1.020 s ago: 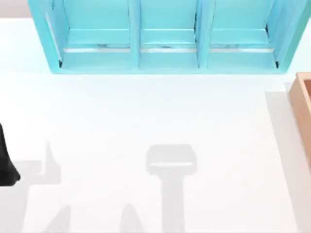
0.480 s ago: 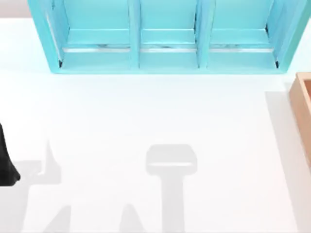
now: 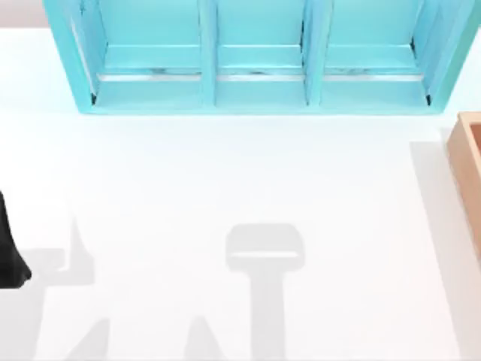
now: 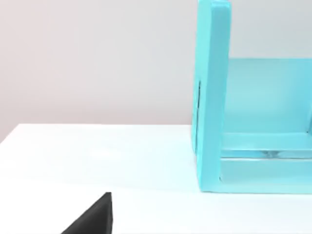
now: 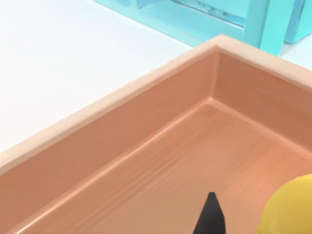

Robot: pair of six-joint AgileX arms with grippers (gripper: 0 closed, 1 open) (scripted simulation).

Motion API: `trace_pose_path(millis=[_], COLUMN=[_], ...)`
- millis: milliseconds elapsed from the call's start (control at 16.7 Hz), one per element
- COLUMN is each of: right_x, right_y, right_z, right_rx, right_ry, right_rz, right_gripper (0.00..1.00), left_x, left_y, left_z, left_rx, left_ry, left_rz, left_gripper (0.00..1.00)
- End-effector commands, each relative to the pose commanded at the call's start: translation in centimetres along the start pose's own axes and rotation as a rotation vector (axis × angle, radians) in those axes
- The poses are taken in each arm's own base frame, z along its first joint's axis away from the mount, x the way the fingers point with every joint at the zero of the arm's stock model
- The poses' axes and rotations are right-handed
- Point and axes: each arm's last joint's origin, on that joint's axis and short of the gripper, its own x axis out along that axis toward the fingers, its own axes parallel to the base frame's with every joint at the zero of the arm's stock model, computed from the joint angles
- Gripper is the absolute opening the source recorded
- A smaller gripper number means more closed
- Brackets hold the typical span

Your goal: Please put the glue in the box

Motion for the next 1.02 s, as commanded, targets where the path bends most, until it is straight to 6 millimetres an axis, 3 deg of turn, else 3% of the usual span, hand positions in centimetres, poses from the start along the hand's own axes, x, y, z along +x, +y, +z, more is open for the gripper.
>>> trace_pose_path(millis=[240, 780, 1020], right_x=[0.8, 4.3, 6.0], right_y=[0.2, -0.7, -0.2], right_z=[-0.1, -1.4, -1.6], right_rx=[0.015, -0.031, -0.007], right_ry=[0.001, 0.017, 0.003], right_rz=[0.016, -0.023, -0.007], right_gripper=[0.00, 0.00, 0.00], left_x=[0.0, 0.0, 0.0], left_y=[0.0, 0.0, 0.0], left_z=[0.0, 0.0, 0.0], left_rx=[0.000, 0.000, 0.000], left_ry=[0.000, 0.000, 0.000], left_rz=[0.000, 0.000, 0.000], left_gripper=[1.00, 1.00, 1.00])
